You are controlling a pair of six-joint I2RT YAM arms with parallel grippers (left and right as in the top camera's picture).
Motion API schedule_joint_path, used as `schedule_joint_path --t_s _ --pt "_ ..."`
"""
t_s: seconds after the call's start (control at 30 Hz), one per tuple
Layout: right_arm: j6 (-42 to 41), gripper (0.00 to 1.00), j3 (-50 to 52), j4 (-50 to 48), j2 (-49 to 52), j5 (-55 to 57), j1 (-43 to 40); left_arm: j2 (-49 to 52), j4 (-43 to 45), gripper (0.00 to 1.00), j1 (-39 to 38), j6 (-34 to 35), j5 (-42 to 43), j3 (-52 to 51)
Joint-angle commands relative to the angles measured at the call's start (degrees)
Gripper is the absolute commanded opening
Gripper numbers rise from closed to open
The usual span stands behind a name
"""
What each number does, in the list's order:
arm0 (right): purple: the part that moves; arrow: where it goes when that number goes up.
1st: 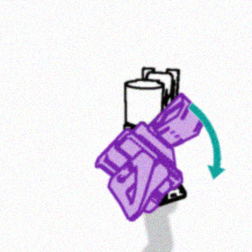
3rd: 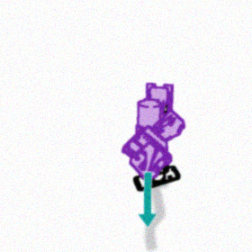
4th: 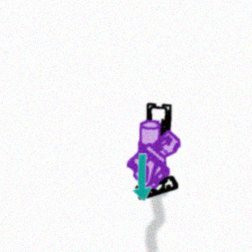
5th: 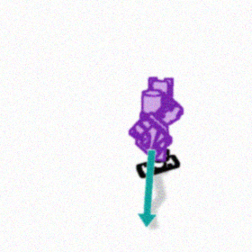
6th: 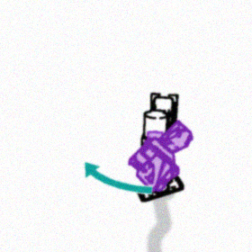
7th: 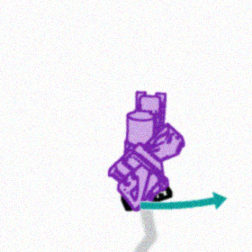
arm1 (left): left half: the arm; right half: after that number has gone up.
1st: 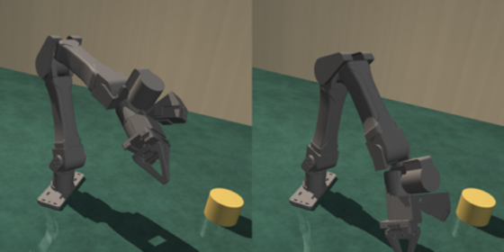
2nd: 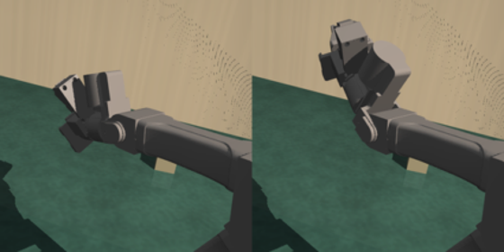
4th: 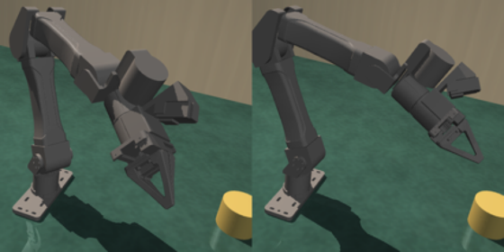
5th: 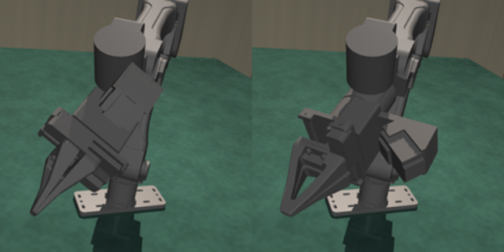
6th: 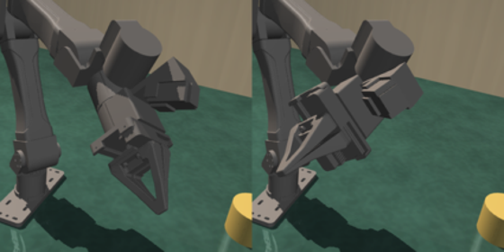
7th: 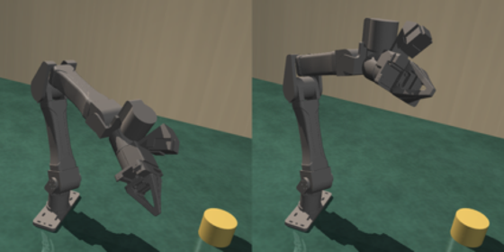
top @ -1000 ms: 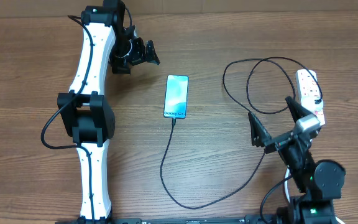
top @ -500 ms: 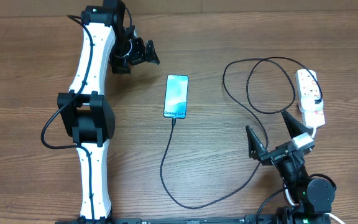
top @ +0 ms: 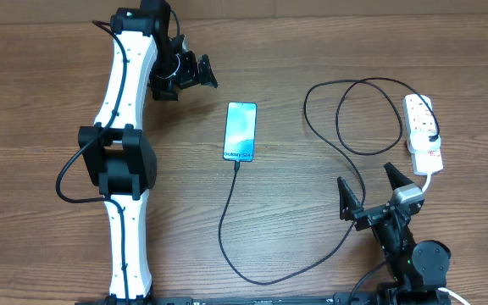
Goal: Plug charger to phone and switch on socket
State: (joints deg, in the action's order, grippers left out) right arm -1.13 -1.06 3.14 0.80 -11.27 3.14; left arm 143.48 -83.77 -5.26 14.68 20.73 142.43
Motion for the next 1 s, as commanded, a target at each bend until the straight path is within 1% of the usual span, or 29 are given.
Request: schedule_joint_path --t_s 0.0,0.13,0.3,0.97 --pt "-3.45 1.0 0.61 1.55 -0.68 8.68 0.39 -1.09 0.02 1.0 -0.44 -0.33 -0.39 0.11" --pt "-3.54 1.0 0.61 1.7 -0.68 10.64 0.39 -1.09 0.02 1.0 -0.44 -0.33 -0.39 0.11" --pt "-3.54 1.0 0.61 1.51 -0.68 9.09 0.44 -1.09 0.04 1.0 -0.44 -0.33 -0.39 0.11" --pt "-3.54 1.0 0.61 1.51 -0.66 9.11 0.44 -1.09 0.02 1.0 -0.44 -0.33 -0.39 0.11"
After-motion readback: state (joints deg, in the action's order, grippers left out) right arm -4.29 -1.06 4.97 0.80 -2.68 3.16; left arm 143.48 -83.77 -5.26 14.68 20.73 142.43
